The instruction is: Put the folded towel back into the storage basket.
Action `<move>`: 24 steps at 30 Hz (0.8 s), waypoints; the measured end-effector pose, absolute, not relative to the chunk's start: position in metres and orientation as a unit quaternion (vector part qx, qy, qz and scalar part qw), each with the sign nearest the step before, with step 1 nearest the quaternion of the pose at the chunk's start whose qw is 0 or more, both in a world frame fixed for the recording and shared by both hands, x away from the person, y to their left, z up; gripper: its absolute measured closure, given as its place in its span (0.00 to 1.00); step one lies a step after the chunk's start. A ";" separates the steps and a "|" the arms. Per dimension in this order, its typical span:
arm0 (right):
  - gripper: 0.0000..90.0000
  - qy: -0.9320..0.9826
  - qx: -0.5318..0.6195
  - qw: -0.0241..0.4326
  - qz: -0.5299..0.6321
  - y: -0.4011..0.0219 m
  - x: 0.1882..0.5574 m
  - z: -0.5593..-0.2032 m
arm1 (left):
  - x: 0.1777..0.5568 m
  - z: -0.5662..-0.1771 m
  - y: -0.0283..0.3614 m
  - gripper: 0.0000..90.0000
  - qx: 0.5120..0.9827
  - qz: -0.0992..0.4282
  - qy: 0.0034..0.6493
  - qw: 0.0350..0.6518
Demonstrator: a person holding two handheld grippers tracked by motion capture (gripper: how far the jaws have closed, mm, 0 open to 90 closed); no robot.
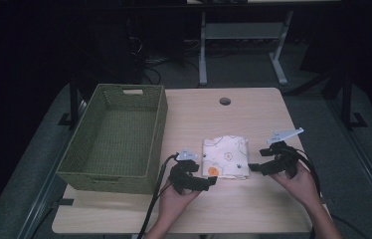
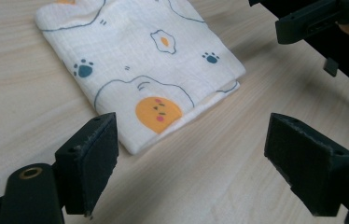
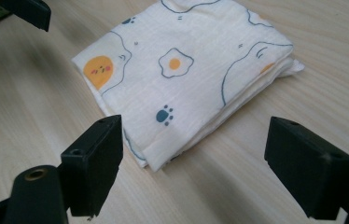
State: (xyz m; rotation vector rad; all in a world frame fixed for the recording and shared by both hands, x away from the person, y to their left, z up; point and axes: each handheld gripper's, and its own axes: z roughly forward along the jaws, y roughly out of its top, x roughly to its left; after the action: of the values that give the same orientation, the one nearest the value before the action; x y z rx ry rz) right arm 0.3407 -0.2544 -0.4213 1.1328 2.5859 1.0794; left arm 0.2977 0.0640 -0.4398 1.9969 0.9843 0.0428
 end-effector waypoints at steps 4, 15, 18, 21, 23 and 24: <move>0.22 0.854 0.376 0.052 0.355 -0.252 0.352 -0.416 | 0.299 -0.442 0.062 0.20 0.809 0.029 0.399 0.430; 0.23 0.858 0.371 0.058 0.351 -0.242 0.379 -0.402 | 0.316 -0.441 0.054 0.30 0.818 0.040 0.410 0.402; 0.24 0.860 0.375 0.051 0.341 -0.235 0.392 -0.406 | 0.323 -0.440 0.050 0.35 0.819 0.043 0.415 0.394; 0.26 0.861 0.378 0.047 0.338 -0.231 0.399 -0.408 | 0.327 -0.441 0.047 0.37 0.818 0.040 0.420 0.390; 0.27 0.861 0.377 0.047 0.338 -0.227 0.403 -0.412 | 0.330 -0.443 0.046 0.38 0.819 0.042 0.424 0.383; 0.28 0.864 0.378 0.039 0.332 -0.225 0.406 -0.414 | 0.332 -0.445 0.045 0.38 0.819 0.040 0.428 0.380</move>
State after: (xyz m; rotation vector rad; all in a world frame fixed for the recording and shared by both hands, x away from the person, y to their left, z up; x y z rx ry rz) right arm 0.4061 -0.2245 -0.4142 1.1575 2.6472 1.0177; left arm 0.3315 0.0447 -0.4446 2.0898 1.0939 0.1025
